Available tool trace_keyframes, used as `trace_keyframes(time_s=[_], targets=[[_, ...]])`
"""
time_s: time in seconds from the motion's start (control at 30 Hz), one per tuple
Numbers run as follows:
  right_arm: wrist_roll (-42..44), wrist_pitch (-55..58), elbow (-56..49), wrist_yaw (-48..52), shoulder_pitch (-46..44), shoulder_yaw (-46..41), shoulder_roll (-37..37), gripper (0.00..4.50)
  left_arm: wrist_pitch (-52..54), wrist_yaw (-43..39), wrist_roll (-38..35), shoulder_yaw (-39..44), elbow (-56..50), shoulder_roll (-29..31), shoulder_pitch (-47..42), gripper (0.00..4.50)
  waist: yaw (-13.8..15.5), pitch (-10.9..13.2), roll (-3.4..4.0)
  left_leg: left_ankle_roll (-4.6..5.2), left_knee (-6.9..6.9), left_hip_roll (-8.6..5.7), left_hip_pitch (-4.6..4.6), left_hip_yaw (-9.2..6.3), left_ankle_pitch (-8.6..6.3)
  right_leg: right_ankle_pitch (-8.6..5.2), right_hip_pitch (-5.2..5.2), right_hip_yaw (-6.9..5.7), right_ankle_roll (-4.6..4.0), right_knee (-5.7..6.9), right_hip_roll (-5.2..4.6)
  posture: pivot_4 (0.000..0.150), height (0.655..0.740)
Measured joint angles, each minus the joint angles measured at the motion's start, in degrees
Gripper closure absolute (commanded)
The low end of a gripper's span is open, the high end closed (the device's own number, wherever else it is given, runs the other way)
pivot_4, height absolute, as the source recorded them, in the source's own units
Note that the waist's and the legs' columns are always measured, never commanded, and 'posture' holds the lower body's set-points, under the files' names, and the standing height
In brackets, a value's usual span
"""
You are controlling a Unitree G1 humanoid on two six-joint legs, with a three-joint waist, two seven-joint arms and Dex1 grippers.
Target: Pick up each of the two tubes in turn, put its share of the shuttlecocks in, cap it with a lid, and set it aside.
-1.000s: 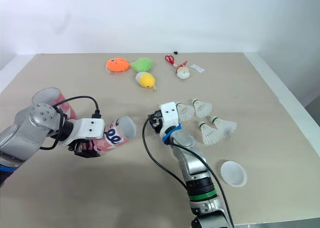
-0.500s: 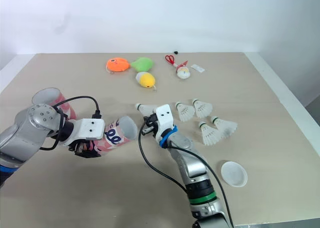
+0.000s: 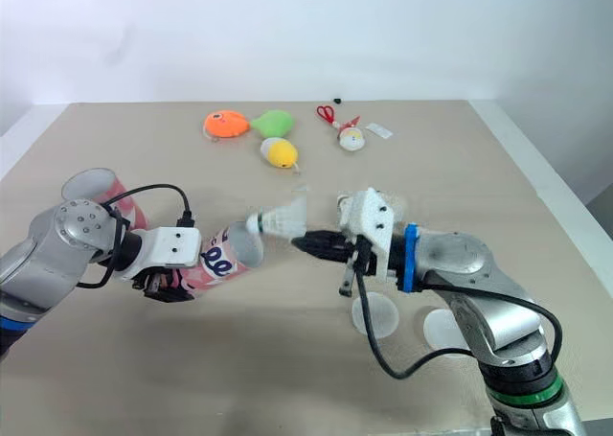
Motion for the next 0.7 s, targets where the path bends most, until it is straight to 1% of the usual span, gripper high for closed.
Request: trace_keyframes(time_s=[0.1,0.17,0.27,0.37,0.47,0.53,0.57,0.6,0.7], targets=[[-3.6,-1.9,0.1,-0.2,-0.6,5.9,1.0,4.45,0.0,0.1,-0.1,0.0,-0.1,-0.1,0.0,1.23,0.0,0.0,0.00,0.00,0.01,-0.07,-0.03,0.02,0.00,-0.01,-0.01,0.01,0.07,-0.01,-0.08,0.150,0.7400],[-4.5,-2.4,0.3,-0.4,-1.2,7.2,1.7,4.45,0.1,0.1,-0.1,0.0,-0.1,-0.1,0.0,1.23,0.0,0.0,0.00,0.00,0.01,-0.08,-0.04,0.02,0.00,0.00,-0.01,0.01,0.09,-0.01,-0.10,0.150,0.7400],[-4.8,-2.8,1.0,-1.5,-2.8,7.9,4.8,4.45,0.1,0.1,0.0,0.0,-0.1,-0.1,-0.1,1.23,0.0,0.0,0.00,0.01,0.02,-0.08,-0.05,-0.01,0.01,0.00,-0.01,0.00,0.10,0.00,-0.09,0.150,0.7400],[-2.3,-1.1,0.6,-3.2,-2.8,6.6,6.9,3.56,0.0,0.0,-0.1,-0.1,-0.1,-0.2,-0.2,1.23,0.1,0.0,-0.01,0.01,0.02,-0.08,-0.07,-0.02,0.01,0.00,-0.01,-0.02,0.09,-0.01,-0.10,0.150,0.7400],[0.8,0.5,-2.0,-5.7,0.3,2.9,7.7,2.11,-0.2,-0.1,-0.1,-0.1,-0.1,-0.3,-0.2,1.23,0.2,0.0,-0.03,0.03,0.01,-0.11,-0.11,-0.13,-0.01,-0.05,0.02,-0.10,0.13,-0.02,-0.14,0.150,0.7400],[2.5,1.5,-4.5,-8.0,3.9,-0.1,7.7,1.11,-0.3,-0.2,-0.1,-0.1,-0.1,-0.3,-0.3,1.23,0.2,0.0,-0.02,0.05,0.00,-0.16,-0.12,-0.12,-0.02,-0.07,0.01,-0.10,0.15,-0.01,-0.19,0.150,0.7400],[2.8,1.8,-7.7,-10.3,8.1,-2.3,7.8,0.61,-0.5,-0.2,-0.1,0.0,-0.1,-0.3,-0.2,1.23,0.2,0.0,-0.02,0.05,-0.01,-0.18,-0.13,-0.17,-0.02,-0.10,0.02,-0.14,0.16,-0.01,-0.21,0.150,0.7400],[2.7,1.7,-9.4,-11.9,10.8,-3.5,8.0,0.02,-0.5,-0.3,-0.1,-0.1,0.0,-0.4,-0.3,1.23,0.3,0.0,-0.03,0.06,-0.01,-0.19,-0.16,-0.22,-0.02,-0.13,0.02,-0.17,0.16,-0.01,-0.21,0.150,0.7400],[1.5,0.5,-12.9,-16.7,17.6,-6.8,9.2,0.02,-0.6,-0.4,0.0,-0.1,0.3,-0.4,-0.3,1.23,0.2,0.0,0.00,0.06,-0.01,-0.21,-0.13,-0.21,-0.02,-0.12,0.02,-0.15,0.17,0.01,-0.22,0.150,0.7400]])
